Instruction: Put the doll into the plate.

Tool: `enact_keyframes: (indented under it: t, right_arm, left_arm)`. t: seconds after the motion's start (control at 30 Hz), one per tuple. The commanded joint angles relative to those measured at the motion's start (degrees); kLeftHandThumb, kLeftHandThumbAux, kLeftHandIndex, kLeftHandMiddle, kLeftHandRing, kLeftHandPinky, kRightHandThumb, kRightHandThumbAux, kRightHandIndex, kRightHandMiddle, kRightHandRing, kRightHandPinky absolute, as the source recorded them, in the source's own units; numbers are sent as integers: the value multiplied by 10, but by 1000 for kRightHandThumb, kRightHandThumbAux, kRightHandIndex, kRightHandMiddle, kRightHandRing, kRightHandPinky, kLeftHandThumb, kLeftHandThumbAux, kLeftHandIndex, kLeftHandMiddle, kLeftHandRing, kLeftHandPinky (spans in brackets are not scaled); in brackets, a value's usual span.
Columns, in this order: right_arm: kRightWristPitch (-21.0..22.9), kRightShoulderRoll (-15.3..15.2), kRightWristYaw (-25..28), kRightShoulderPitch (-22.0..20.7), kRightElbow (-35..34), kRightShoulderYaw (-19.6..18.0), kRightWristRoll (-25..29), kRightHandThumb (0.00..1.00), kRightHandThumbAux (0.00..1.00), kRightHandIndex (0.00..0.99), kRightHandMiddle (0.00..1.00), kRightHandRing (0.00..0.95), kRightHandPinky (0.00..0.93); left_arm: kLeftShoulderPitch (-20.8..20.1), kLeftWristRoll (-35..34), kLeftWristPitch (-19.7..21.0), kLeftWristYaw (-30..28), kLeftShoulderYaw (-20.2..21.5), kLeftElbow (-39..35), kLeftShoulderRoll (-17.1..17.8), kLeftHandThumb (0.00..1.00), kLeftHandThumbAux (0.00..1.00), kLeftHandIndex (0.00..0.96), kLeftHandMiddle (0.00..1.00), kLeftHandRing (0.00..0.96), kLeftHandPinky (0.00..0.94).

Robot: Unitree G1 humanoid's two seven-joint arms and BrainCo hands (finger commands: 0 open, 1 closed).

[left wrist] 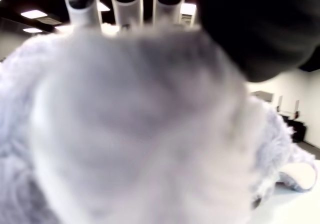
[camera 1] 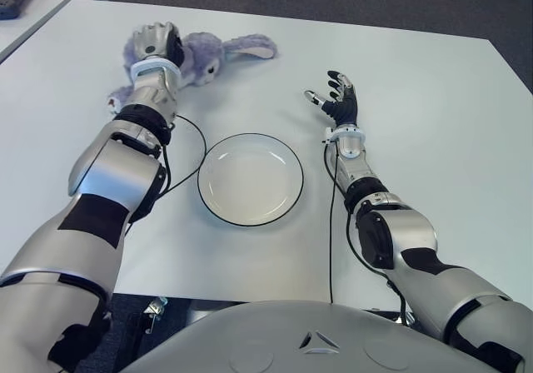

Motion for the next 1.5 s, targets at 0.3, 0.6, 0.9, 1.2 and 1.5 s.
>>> enact_keyframes:
  t: [0.3,0.6,0.9,1.2,1.5]
  right_arm:
    - [55,22,17,119,78,-7,8,113,843,215,131,106,109]
    - [59,22,15,118,79,-9,10,112,849,189,126,104,106]
    - [56,24,3,118,78,0,1,96,849,195,139,122,126]
    - [54,24,7,118,78,0,3,93,840,218,145,124,125]
    - [53,24,9,118,78,-1,3,131,836,220,154,132,140]
  left_arm:
    - [184,-20,-46,-39,-2,-213,1,958,641,465,550,445,483]
    - [287,-24,26,-133,6,-450,18,949,651,402,476,501,571]
    - [375,-10,89,-210,11,-643,38,950,651,383,499,530,744]
    - [436,3,124,-245,21,-759,49,951,650,386,505,532,764]
    - [476,19,171,-290,34,-844,57,950,649,386,506,534,754]
